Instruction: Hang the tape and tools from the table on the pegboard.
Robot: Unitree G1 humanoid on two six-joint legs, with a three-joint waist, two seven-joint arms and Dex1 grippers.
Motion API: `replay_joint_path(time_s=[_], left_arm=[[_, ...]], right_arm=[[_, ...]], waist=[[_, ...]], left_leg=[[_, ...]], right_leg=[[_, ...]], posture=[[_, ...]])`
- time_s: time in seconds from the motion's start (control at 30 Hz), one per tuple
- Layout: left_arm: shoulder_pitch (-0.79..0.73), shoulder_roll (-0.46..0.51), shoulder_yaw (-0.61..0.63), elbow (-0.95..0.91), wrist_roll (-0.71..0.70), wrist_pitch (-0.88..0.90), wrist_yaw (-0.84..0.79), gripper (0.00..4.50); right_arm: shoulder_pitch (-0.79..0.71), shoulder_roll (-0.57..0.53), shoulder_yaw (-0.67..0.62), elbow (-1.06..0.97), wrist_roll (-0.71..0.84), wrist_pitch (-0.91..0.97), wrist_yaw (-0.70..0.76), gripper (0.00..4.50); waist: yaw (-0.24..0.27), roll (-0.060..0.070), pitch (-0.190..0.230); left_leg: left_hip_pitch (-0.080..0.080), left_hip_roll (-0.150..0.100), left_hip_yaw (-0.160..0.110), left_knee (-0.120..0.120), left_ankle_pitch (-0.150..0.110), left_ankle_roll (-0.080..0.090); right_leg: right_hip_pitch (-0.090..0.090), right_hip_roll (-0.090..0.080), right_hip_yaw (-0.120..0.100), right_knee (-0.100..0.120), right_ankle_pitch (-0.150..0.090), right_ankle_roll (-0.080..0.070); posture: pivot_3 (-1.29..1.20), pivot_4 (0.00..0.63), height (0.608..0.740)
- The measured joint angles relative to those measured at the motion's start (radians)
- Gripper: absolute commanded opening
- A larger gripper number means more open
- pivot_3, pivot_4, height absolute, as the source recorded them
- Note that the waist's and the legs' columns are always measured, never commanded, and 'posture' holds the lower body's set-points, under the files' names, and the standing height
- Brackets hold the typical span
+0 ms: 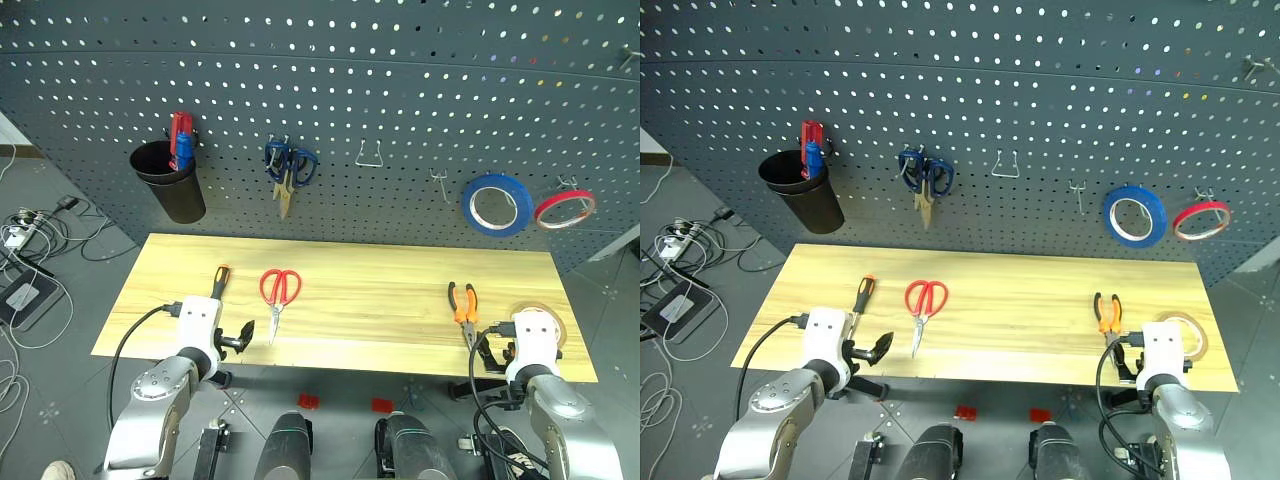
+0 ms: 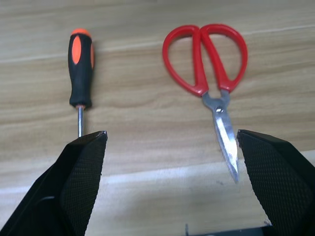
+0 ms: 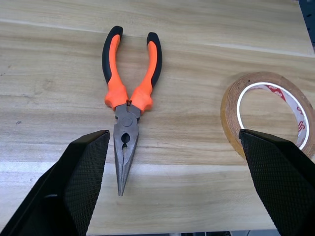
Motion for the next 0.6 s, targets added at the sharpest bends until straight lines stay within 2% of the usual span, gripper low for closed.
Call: replay_joint_path(time_s=[0.1,0.23,0.37,0.47,0.6], left_arm=[[-0.071,0.026,-0.094,0.003,0.012,-0.042,-0.058,4.46],[-0.273,0.008,-0.260,0.055,0.014,-0.107,-0.183,4.46],[-0.462,-0.051,-0.382,0.154,-0.004,-0.174,-0.332,4.46],[-0.596,-0.125,-0.470,0.308,-0.002,-0.261,-0.451,4.46],[-0.698,-0.191,-0.526,0.460,0.002,-0.389,-0.560,4.46]], right_arm=[[-0.007,-0.029,-0.002,0.022,0.000,-0.011,0.015,4.50],[-0.059,-0.068,-0.014,0.041,0.005,-0.007,0.031,4.50],[-0.115,-0.103,-0.045,0.051,0.030,0.009,0.045,4.50],[-0.156,-0.128,-0.058,0.079,0.041,0.022,0.054,4.50],[-0.196,-0.139,-0.061,0.104,0.062,0.041,0.066,4.50]], waist=[[0.000,0.001,0.012],[-0.004,0.002,0.032],[-0.022,0.001,0.054],[-0.033,0.001,0.075],[-0.054,0.000,0.101]], left_leg=[[0.000,0.000,0.000,0.000,0.000,0.000],[0.000,0.000,0.002,0.001,0.000,0.000],[0.000,0.000,0.003,0.001,0.000,0.000],[0.000,0.000,0.004,0.002,0.000,0.001],[-0.001,0.000,0.004,0.002,-0.002,0.003]], right_leg=[[0.000,0.000,0.000,0.000,0.000,0.000],[0.000,0.000,0.000,0.001,0.000,0.000],[0.000,0.001,0.000,0.000,0.000,0.000],[0.000,0.001,0.000,0.001,0.000,0.000],[-0.001,0.001,0.002,0.001,0.000,0.000]], posture=[[0.05,0.296,0.740],[0.01,0.322,0.740],[-0.04,0.352,0.740],[-0.06,0.379,0.740],[-0.10,0.414,0.740]])
